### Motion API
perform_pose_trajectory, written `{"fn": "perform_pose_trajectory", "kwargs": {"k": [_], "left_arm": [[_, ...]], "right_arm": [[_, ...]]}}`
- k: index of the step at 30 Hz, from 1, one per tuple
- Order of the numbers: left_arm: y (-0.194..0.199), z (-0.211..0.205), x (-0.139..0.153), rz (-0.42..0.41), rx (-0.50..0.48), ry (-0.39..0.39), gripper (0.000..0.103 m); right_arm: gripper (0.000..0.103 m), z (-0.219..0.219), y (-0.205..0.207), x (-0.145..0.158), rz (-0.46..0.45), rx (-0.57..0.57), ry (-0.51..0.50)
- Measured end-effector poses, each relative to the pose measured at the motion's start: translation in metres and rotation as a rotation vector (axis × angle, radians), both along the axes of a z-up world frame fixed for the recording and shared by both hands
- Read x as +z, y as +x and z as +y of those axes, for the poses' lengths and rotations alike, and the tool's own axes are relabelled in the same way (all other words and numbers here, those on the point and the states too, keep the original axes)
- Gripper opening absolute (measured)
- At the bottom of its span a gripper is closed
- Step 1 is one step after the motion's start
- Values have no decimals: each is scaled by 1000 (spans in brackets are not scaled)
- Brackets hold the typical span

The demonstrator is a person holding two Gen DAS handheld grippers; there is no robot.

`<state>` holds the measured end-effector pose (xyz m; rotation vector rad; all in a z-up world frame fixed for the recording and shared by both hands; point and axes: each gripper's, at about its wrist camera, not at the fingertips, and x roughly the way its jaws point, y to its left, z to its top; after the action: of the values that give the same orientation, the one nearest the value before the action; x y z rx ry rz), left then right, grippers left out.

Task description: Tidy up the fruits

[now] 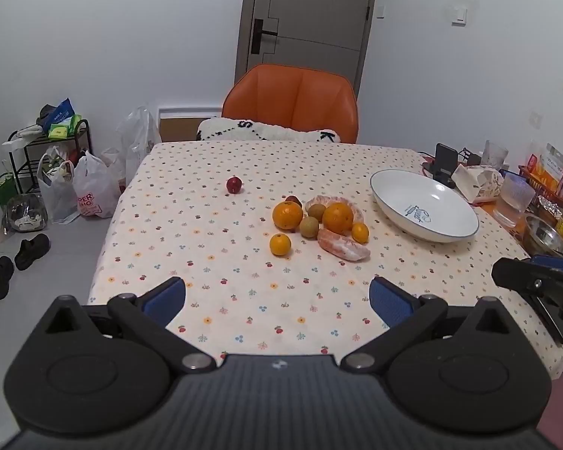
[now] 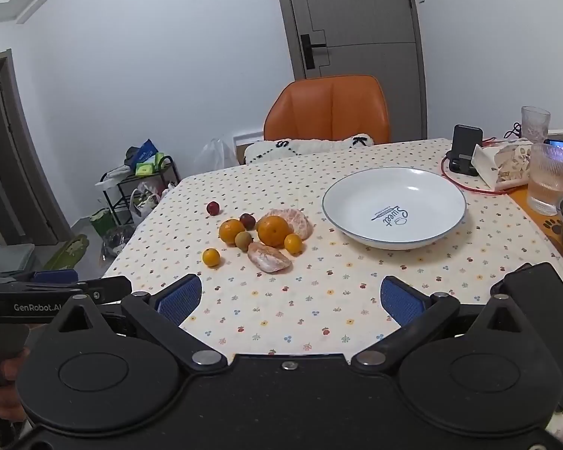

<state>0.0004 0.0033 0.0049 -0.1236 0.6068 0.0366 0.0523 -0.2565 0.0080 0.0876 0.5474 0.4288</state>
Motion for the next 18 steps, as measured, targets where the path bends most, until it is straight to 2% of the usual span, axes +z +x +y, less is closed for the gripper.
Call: {"fn": "perform_pose_trajectory", "kwargs": {"k": [18], "left_arm": [[-1,1,5,-11,3,2,103]], "right_arm": [[103,-1,0,6,7,-3,4]]}}
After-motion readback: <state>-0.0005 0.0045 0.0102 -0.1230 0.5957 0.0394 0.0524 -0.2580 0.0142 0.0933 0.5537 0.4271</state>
